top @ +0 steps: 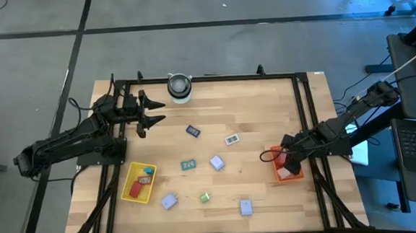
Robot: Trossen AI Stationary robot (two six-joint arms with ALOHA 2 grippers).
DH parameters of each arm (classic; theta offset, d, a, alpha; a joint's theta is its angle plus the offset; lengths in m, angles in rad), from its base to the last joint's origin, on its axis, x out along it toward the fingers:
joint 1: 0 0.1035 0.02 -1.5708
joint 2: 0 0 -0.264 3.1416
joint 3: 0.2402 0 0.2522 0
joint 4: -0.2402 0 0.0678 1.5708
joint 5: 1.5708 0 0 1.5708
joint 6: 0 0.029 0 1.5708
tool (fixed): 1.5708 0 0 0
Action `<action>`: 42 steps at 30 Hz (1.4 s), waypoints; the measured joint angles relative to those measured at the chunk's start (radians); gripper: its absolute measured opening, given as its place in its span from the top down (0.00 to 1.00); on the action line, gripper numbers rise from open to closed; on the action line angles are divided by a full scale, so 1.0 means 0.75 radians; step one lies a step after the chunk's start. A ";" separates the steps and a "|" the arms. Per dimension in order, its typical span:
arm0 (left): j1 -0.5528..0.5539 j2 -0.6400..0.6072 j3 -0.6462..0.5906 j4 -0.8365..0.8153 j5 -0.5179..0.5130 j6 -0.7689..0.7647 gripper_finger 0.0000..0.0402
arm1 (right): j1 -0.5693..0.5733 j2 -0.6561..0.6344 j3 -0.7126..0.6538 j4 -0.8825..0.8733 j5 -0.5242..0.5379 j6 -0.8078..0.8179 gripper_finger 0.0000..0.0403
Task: Pick & Place Office items
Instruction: Put the red charger adapter into the orange basket, then put the blue digital timer into the yellow basket
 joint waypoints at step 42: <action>0.000 0.000 0.000 -0.001 0.007 0.012 0.41 | -0.039 0.012 0.101 -0.161 -0.111 0.146 0.28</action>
